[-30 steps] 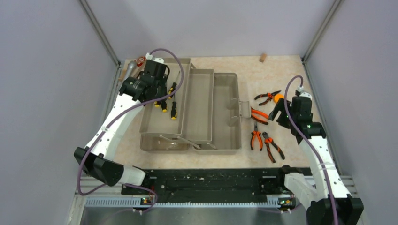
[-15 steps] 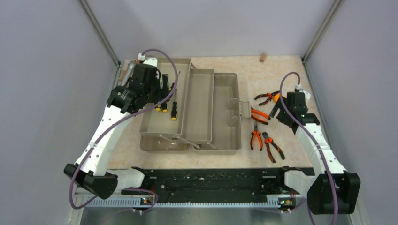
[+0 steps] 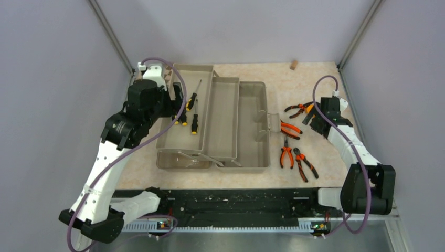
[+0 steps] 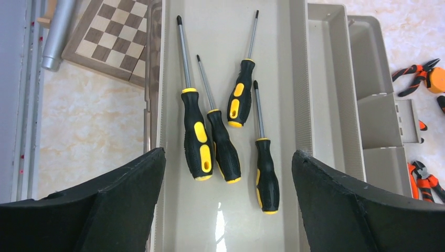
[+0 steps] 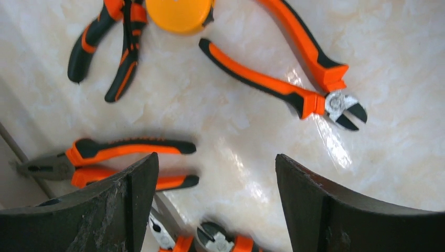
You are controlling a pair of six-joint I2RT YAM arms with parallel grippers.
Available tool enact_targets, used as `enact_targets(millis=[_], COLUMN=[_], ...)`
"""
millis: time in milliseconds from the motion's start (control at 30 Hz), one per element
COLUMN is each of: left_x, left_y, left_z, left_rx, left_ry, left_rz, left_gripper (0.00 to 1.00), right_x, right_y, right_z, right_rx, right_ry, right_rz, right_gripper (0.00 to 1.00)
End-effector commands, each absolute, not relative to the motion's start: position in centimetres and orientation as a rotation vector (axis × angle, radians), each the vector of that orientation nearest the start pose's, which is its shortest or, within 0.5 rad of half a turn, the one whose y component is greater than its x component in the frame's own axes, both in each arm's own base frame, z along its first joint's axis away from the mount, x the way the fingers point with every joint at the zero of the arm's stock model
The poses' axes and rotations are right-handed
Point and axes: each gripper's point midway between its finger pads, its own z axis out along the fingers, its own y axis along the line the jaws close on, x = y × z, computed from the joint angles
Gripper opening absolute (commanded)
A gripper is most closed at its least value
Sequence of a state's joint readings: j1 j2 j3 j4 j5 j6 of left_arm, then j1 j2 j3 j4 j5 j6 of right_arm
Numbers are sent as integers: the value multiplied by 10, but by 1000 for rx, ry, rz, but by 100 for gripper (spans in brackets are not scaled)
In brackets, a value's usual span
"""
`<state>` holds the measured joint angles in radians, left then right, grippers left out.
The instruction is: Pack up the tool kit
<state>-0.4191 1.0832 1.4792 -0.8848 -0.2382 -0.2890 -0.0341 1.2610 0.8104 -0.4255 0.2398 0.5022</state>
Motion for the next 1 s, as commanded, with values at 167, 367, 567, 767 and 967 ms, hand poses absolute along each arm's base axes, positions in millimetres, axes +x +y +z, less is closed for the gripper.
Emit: enact_targets(millis=[167, 367, 567, 767, 967], left_x=[271, 264, 263, 261, 258], left_y=[-93, -96, -97, -95, -92], left_z=[366, 366, 368, 369, 371], left_rx=[-12, -23, -29, -38, -46], left_ry=[1933, 1920, 1912, 1908, 1902], left_rz=[-273, -319, -335, -330, -325], left_gripper=[95, 95, 95, 95, 95], right_x=[382, 415, 443, 467, 484], right_y=[-64, -68, -70, -69, -67], right_z=[120, 116, 104, 83, 64], right_rx=[794, 737, 730, 717, 719], right_ry=[2140, 2156, 2167, 2205, 2259], right_rz=[-53, -47, -28, -6, 12], right_gripper=[80, 77, 76, 75, 74])
